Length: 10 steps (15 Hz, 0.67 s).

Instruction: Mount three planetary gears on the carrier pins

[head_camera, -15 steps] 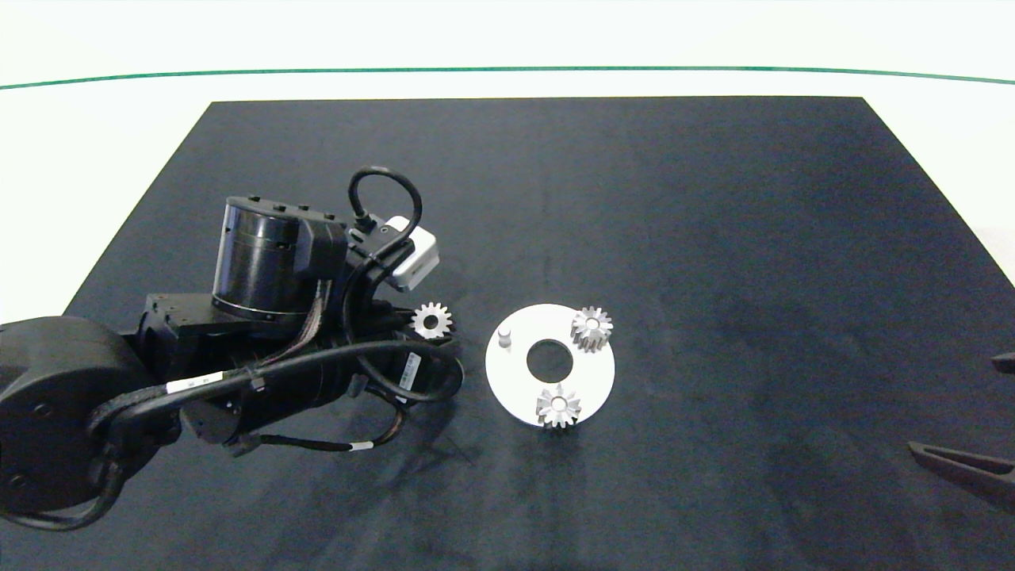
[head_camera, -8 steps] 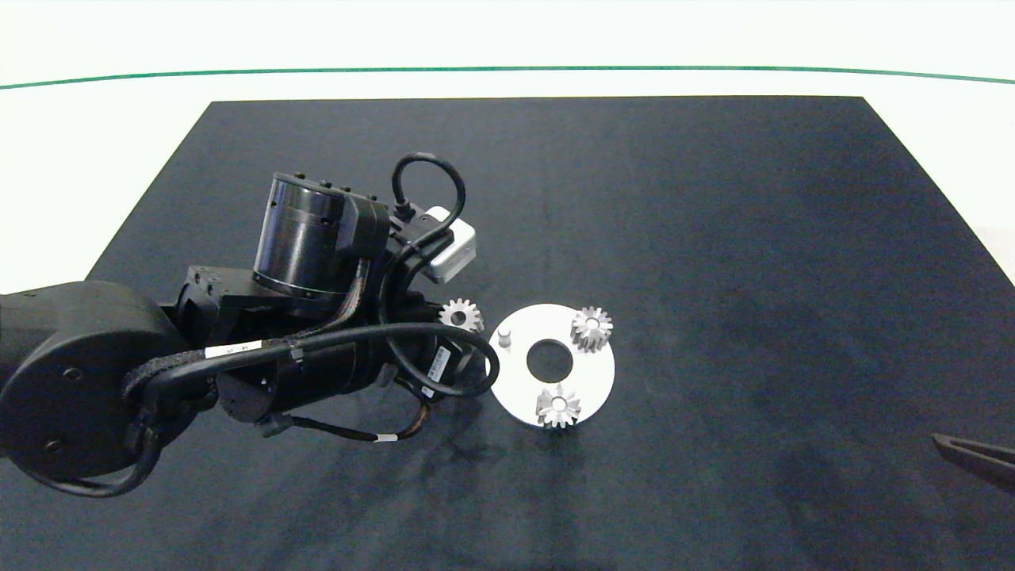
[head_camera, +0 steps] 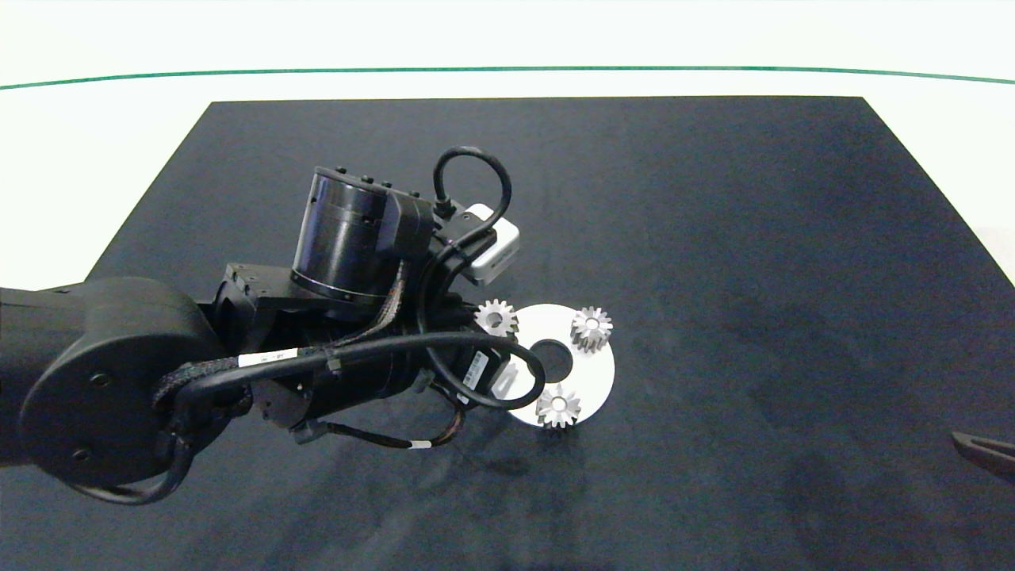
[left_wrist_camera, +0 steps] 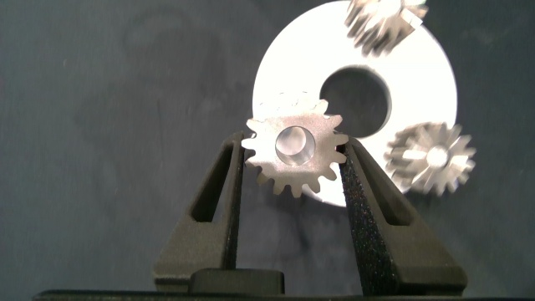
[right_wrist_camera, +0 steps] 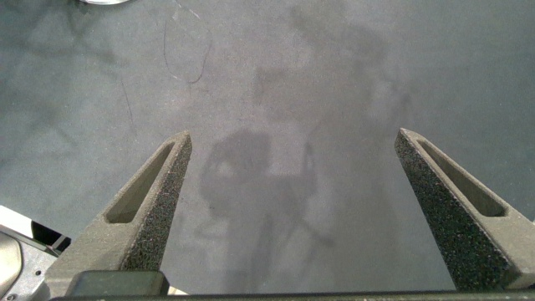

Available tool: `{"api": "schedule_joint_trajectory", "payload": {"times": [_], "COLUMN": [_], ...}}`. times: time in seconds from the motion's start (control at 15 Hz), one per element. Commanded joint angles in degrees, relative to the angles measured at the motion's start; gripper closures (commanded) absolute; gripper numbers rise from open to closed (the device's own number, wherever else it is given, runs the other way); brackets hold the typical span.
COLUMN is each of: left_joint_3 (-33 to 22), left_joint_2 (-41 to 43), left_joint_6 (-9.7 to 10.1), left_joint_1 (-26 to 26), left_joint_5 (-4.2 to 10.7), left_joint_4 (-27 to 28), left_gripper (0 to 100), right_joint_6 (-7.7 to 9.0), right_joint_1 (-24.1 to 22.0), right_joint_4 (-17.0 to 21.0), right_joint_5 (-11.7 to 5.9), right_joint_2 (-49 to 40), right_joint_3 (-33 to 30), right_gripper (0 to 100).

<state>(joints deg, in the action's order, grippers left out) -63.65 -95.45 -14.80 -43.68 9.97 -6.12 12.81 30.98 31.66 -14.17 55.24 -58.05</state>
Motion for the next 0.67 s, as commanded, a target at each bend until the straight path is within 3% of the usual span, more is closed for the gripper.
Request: {"api": "schedule_joint_trajectory", "payload": {"times": [0.07,0.47,0.67], "left_joint_3": [-1.7,-1.9,-2.3], "left_joint_2": [-1.5,-2.7,-3.6], "left_joint_6": [-0.14,-0.32,-1.28], "left_joint_1": [-0.8,-0.8,-0.6], "left_joint_5": [0.05,0.14,2.16], "left_joint_4": [0.0,0.0,-0.1], "left_gripper": [100,100,100], "right_joint_6": [0.11,0.11,0.11], "right_joint_1": [0.2,0.8,0.9], "right_joint_4": [0.2,0.2,0.2], "right_joint_5": [-0.07,-0.16,-0.16], "right_joint_2": [0.0,0.1,0.2], "right_joint_3": [0.0,0.2,0.3], "right_gripper": [0,0,0]}}
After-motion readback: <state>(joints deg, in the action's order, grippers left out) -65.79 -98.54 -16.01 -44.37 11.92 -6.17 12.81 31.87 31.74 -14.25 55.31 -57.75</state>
